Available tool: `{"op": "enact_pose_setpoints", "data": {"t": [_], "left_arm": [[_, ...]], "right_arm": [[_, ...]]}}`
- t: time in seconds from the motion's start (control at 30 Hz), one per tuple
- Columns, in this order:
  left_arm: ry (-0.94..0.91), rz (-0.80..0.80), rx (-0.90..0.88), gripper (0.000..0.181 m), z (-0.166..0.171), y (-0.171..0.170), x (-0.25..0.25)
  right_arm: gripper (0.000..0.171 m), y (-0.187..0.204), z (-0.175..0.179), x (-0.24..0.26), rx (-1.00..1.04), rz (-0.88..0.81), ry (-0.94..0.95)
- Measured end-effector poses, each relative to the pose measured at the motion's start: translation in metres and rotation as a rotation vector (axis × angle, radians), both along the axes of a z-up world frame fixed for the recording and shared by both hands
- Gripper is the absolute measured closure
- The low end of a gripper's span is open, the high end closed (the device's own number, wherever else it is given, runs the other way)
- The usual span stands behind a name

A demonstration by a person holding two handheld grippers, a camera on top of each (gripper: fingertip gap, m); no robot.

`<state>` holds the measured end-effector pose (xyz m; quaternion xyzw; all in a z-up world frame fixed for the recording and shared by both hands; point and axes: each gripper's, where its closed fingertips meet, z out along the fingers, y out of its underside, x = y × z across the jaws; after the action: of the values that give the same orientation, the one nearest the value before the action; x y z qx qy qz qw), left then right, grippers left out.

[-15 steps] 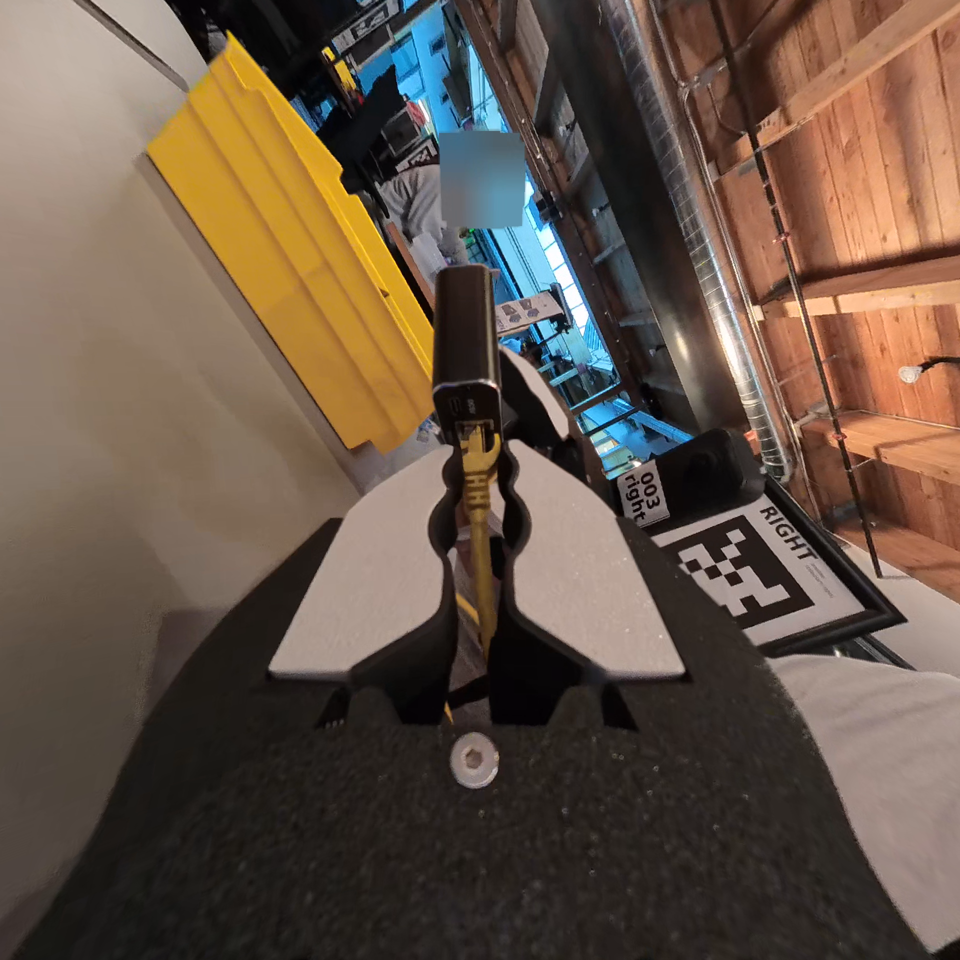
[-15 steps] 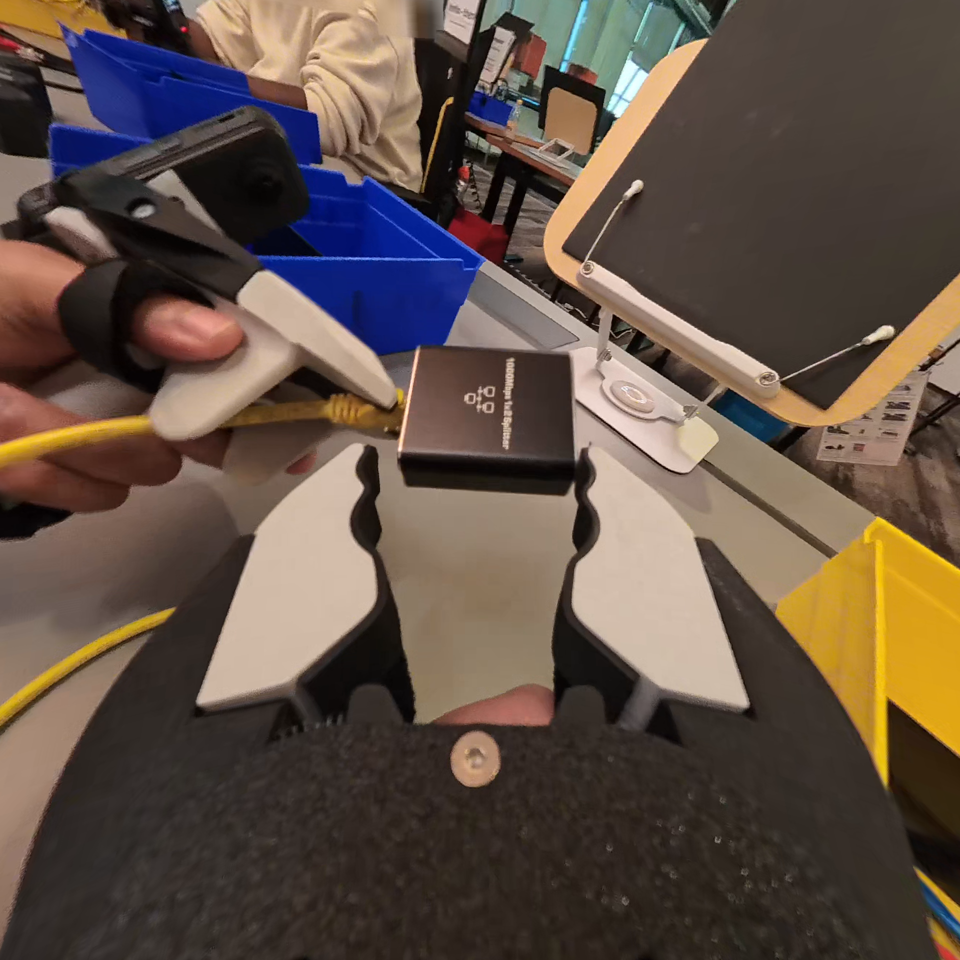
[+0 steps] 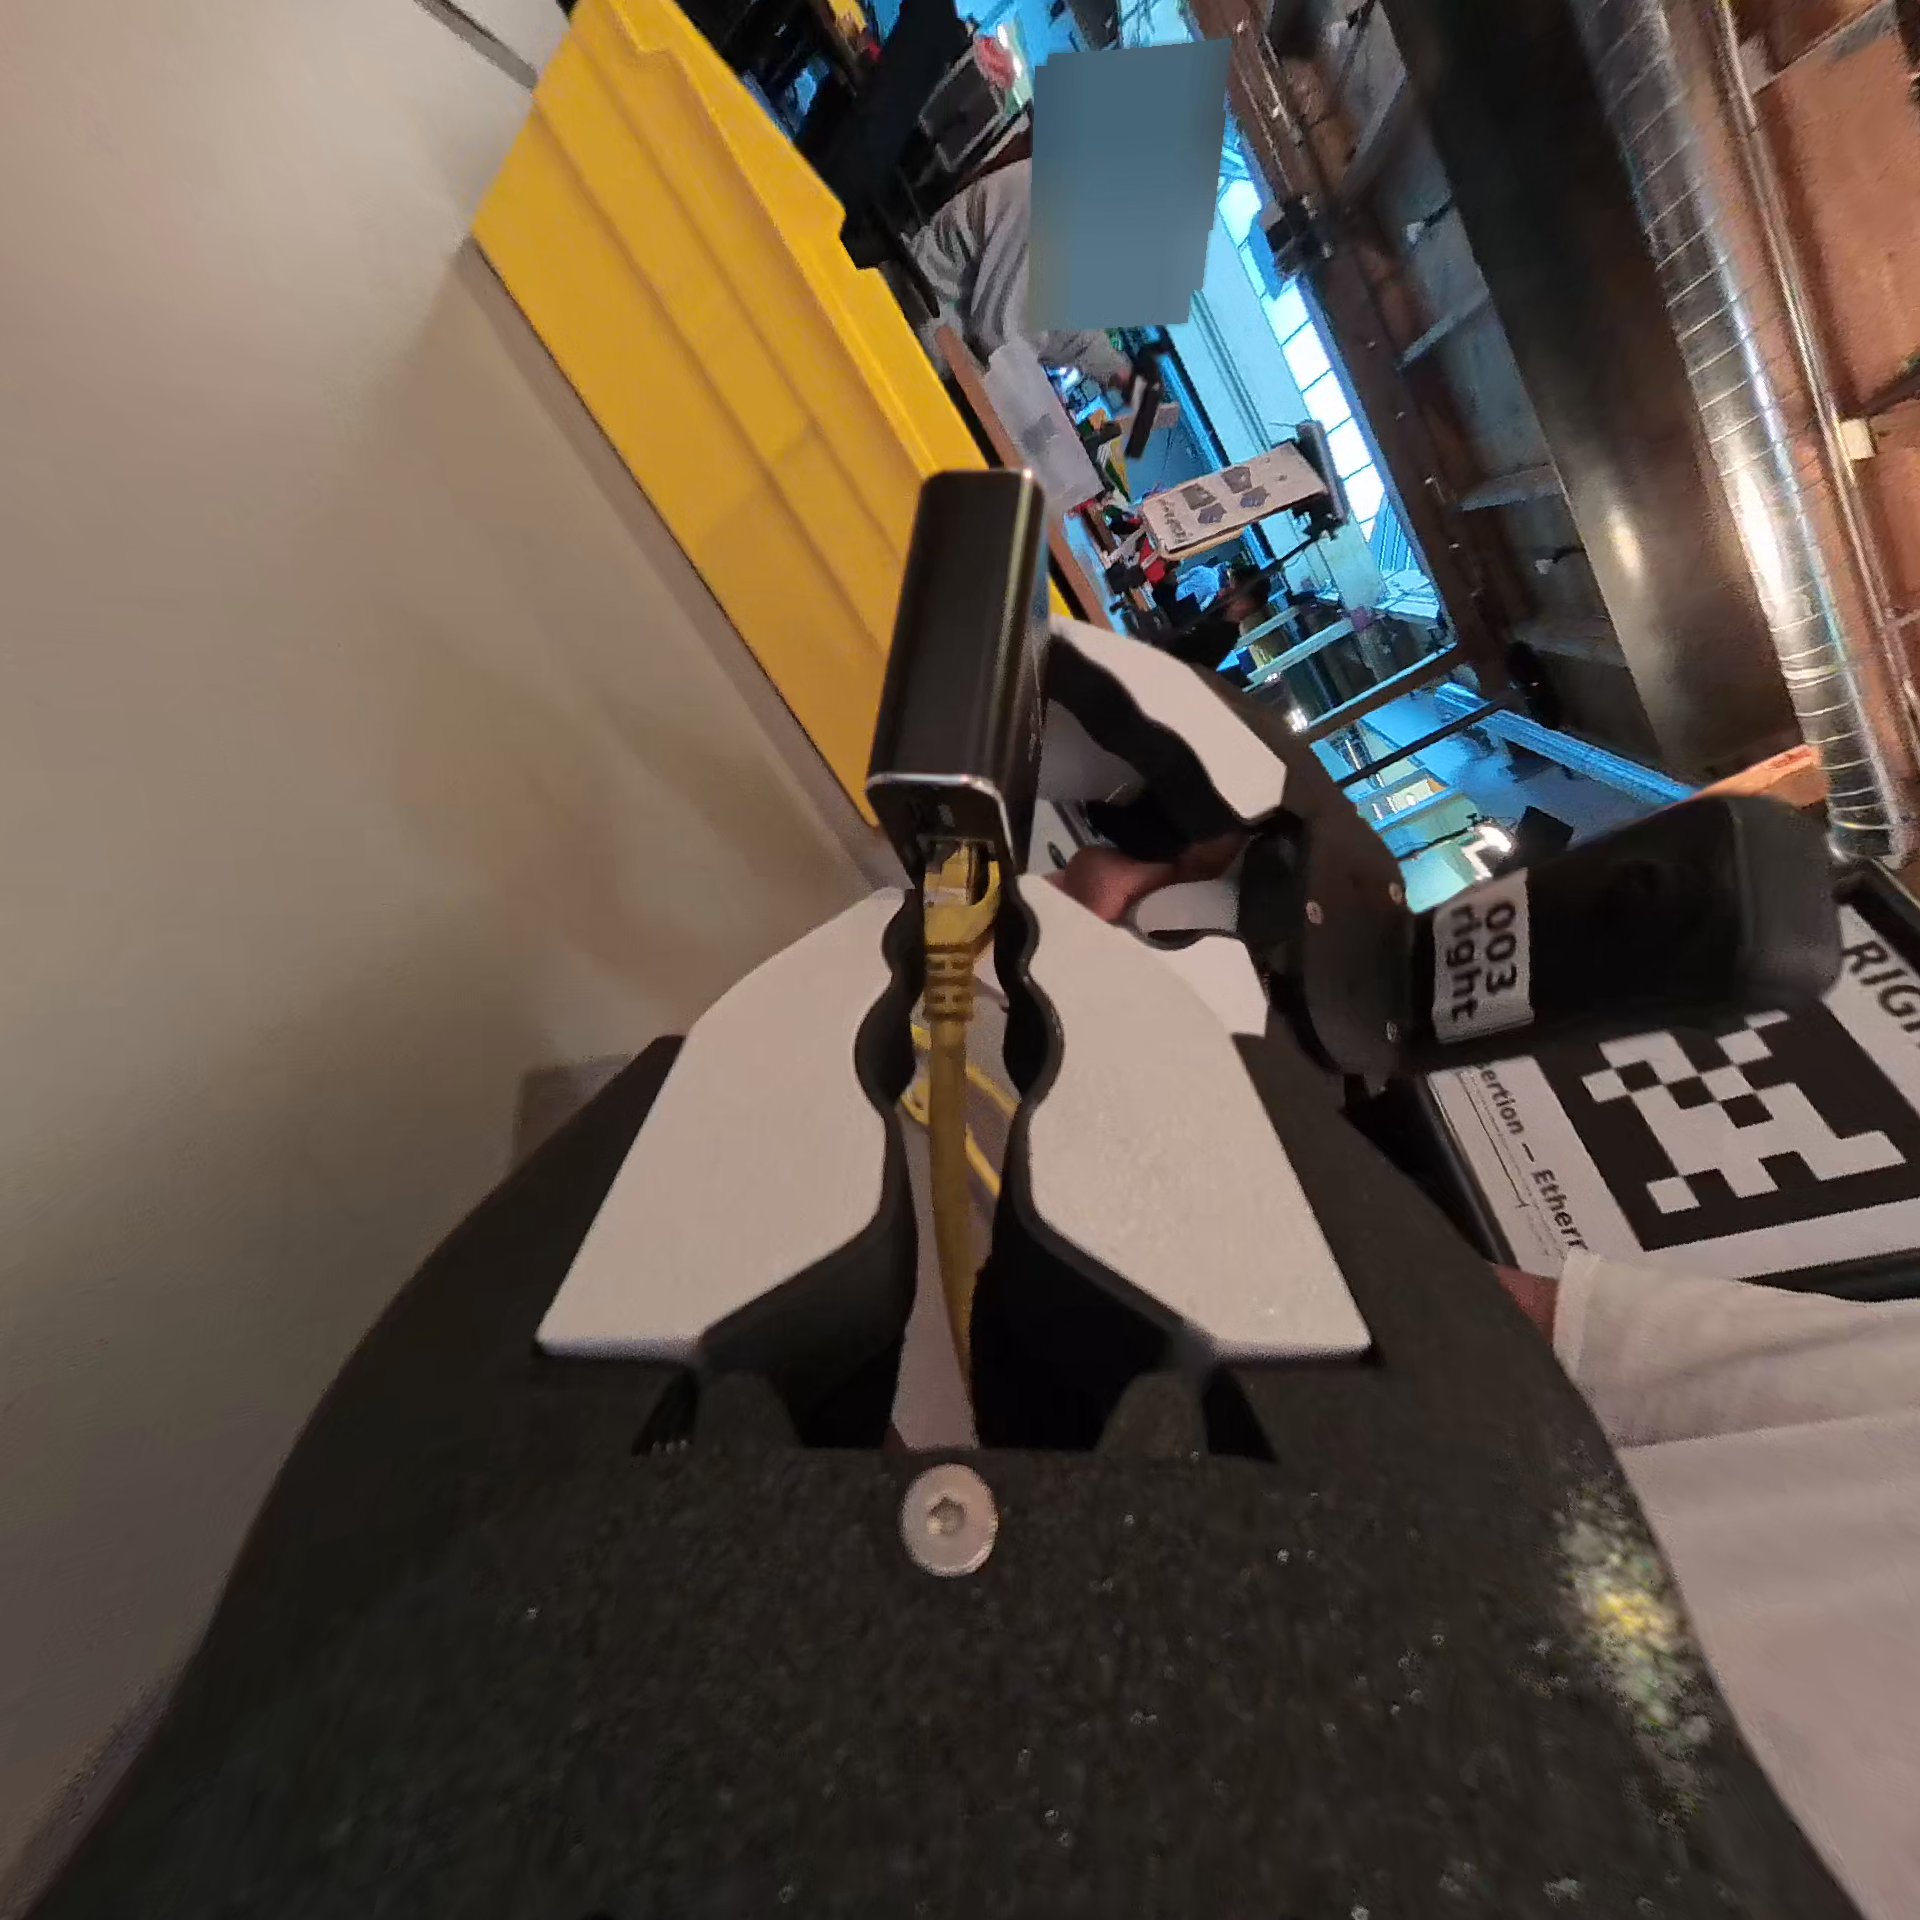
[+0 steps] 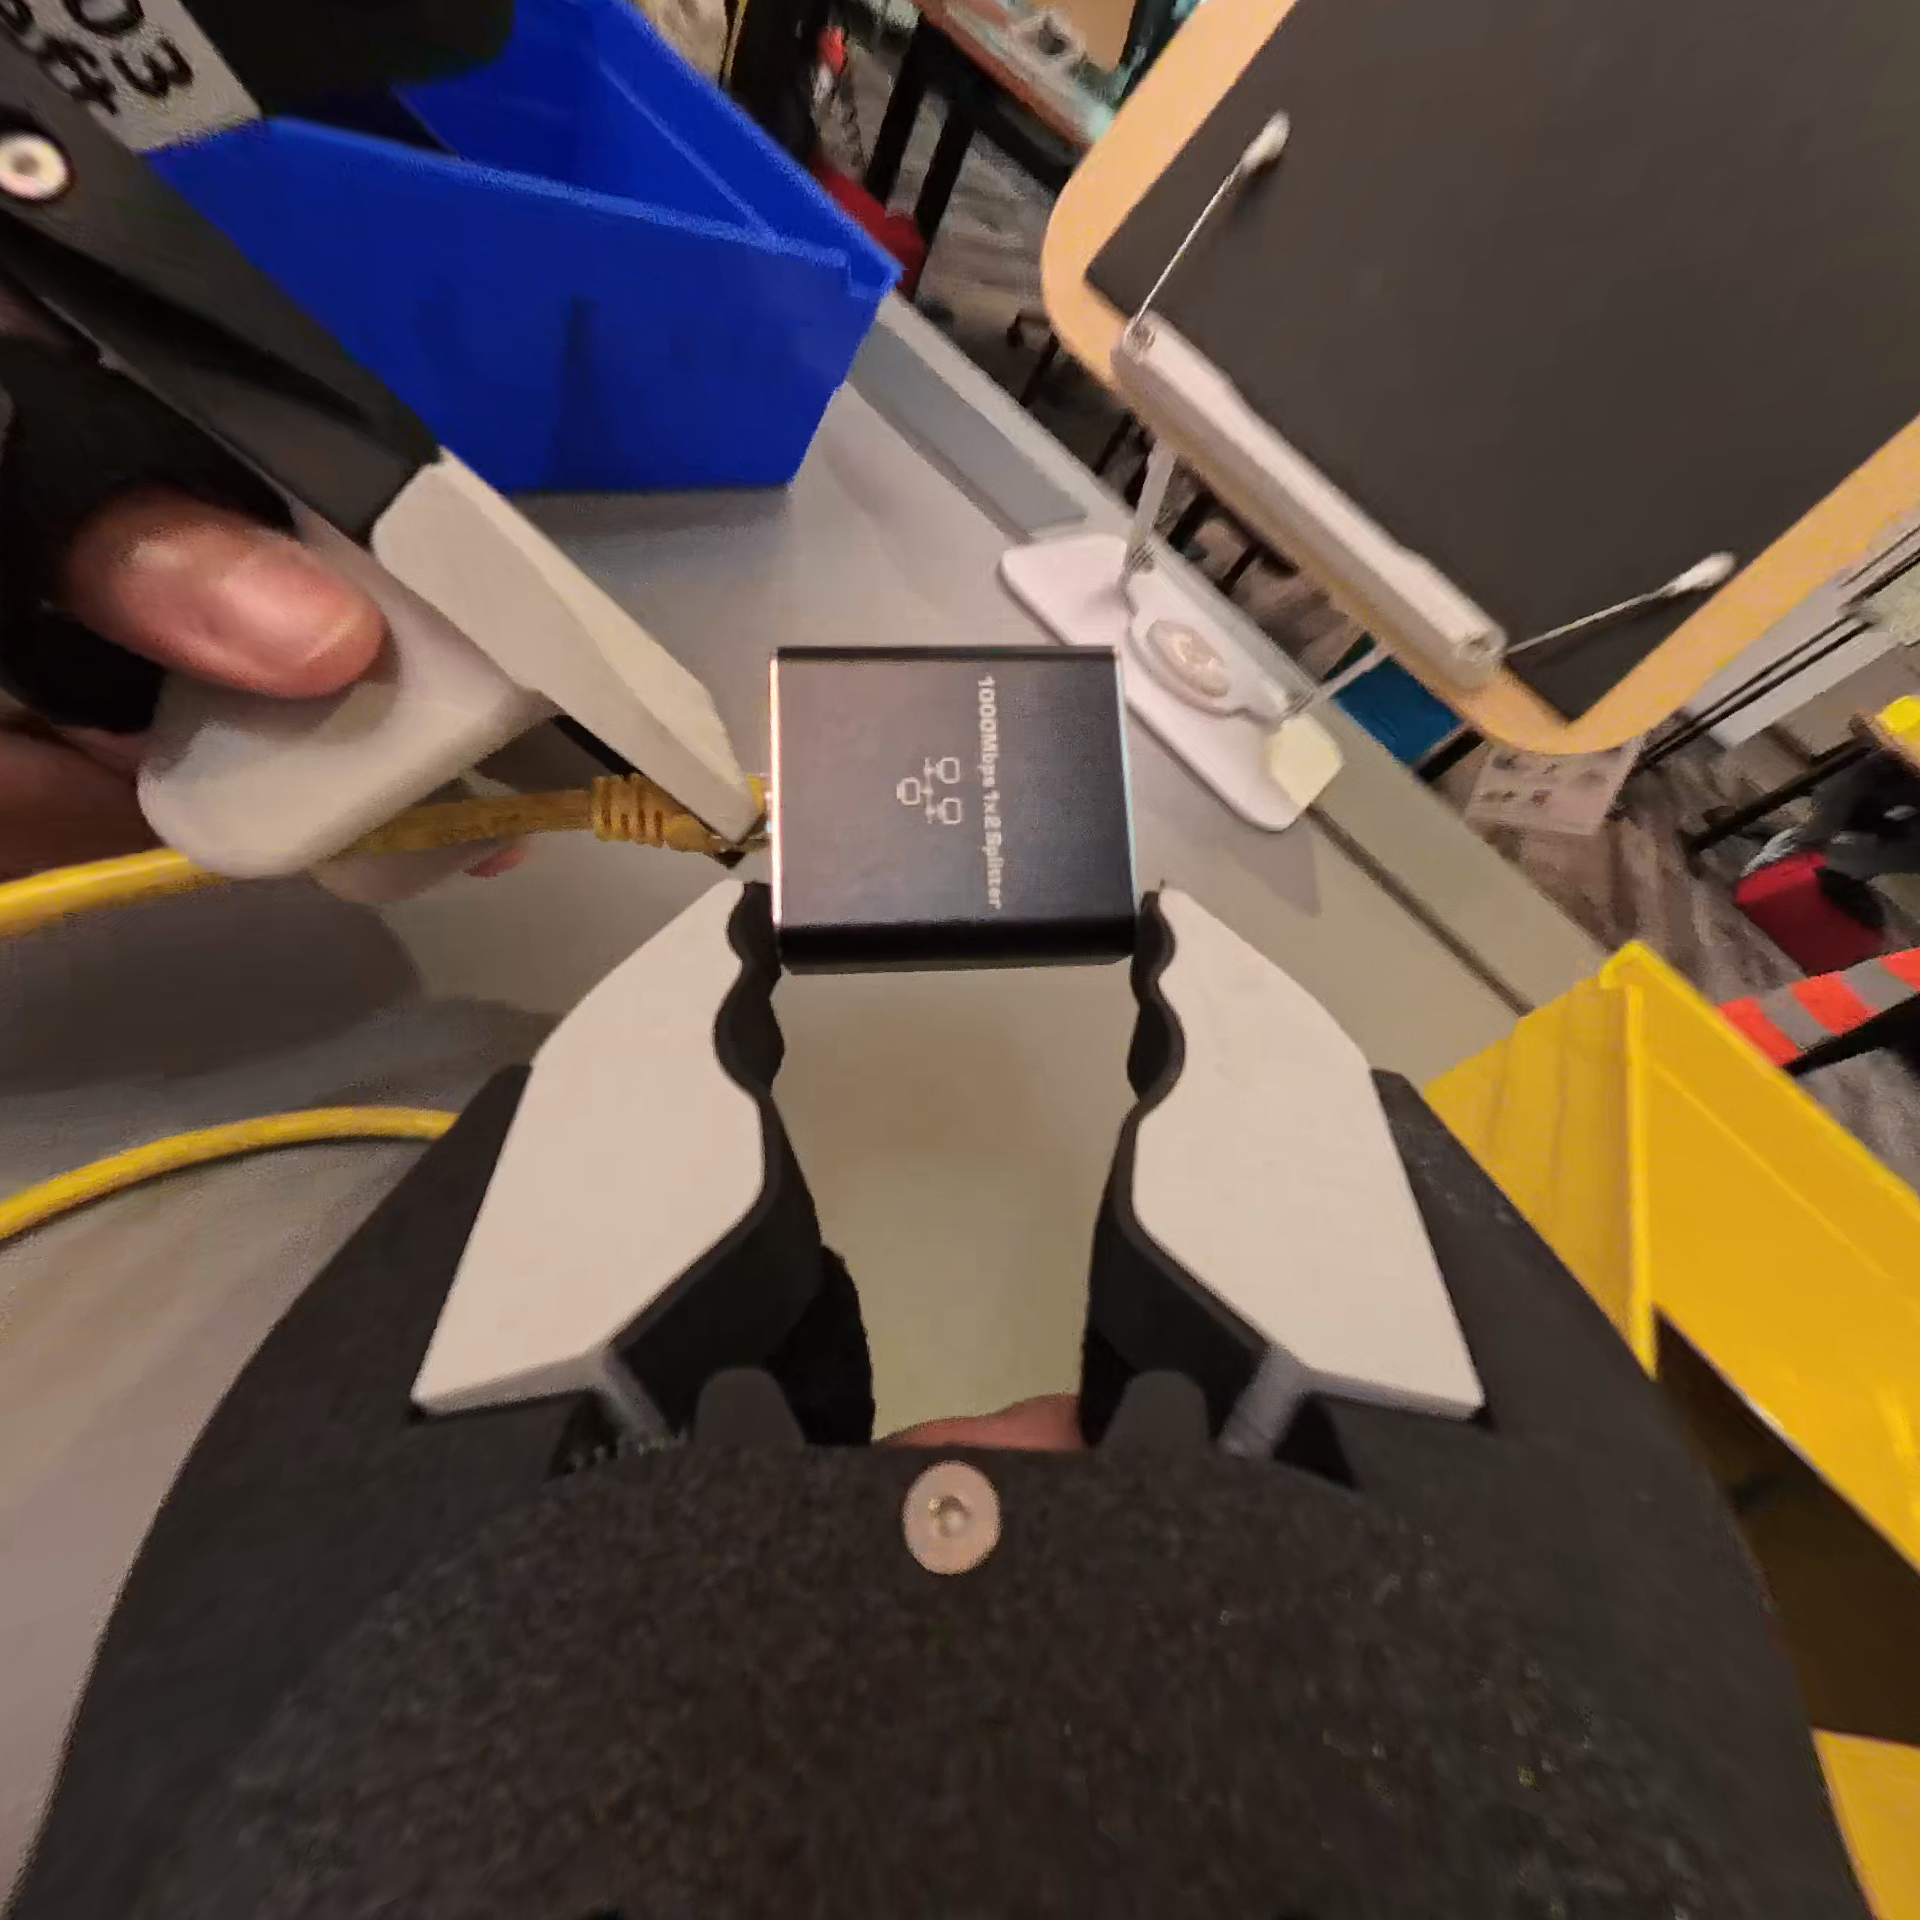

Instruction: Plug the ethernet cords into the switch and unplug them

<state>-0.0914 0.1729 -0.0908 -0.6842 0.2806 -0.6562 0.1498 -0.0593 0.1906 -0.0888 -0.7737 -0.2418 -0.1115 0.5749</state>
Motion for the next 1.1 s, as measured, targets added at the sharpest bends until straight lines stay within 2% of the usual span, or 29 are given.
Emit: {"op": "enact_pose_setpoints", "data": {"t": [0.07, 0.17, 0.27, 0.33, 0.4, 0.43, 0.53, 0.7, 0.8, 0.87, 0.93, 1.1], "left_arm": [[-0.027, -0.020, -0.044, 0.168, 0.002, -0.002, 0.002], [-0.077, -0.084, 0.108, 0.169, 0.021, -0.015, 0.002], [-0.132, -0.211, 0.358, 0.146, 0.045, -0.031, -0.004], [-0.159, -0.204, 0.475, 0.128, 0.058, -0.027, -0.008], [-0.149, -0.240, 0.541, 0.121, 0.059, -0.027, -0.011], [-0.119, -0.261, 0.551, 0.117, 0.055, -0.027, -0.011], [-0.087, -0.335, 0.522, 0.119, 0.047, -0.035, -0.014], [-0.051, -0.392, 0.562, 0.121, 0.033, -0.043, -0.017], [-0.011, -0.415, 0.617, 0.113, 0.023, -0.046, -0.017], [0.008, -0.428, 0.652, 0.116, 0.018, -0.046, -0.018], [0.055, -0.436, 0.753, 0.109, 0.010, -0.043, -0.020], [0.033, -0.444, 1.145, 0.111, 0.023, -0.051, -0.027]], "right_arm": [[0.105, 0.001, -0.001, 0.001, -0.020, 0.050, 0.077], [0.105, -0.005, 0.009, 0.002, -0.055, 0.162, 0.179], [0.105, -0.015, 0.025, 0.015, -0.119, 0.267, 0.424], [0.105, -0.034, 0.034, 0.004, -0.216, 0.468, 0.648], [0.105, -0.050, 0.038, -0.010, -0.311, 0.617, 0.771], [0.105, -0.056, 0.035, -0.015, -0.343, 0.656, 0.755], [0.105, -0.067, 0.020, -0.031, -0.454, 0.720, 0.668], [0.105, -0.070, 0.009, -0.038, -0.519, 0.731, 0.608], [0.104, -0.070, 0.001, -0.039, -0.563, 0.717, 0.568], [0.104, -0.070, 0.002, -0.040, -0.576, 0.730, 0.586], [0.105, -0.073, 0.001, -0.042, -0.610, 0.755, 0.618], [0.105, -0.080, 0.002, -0.045, -0.690, 0.825, 0.773]]}}
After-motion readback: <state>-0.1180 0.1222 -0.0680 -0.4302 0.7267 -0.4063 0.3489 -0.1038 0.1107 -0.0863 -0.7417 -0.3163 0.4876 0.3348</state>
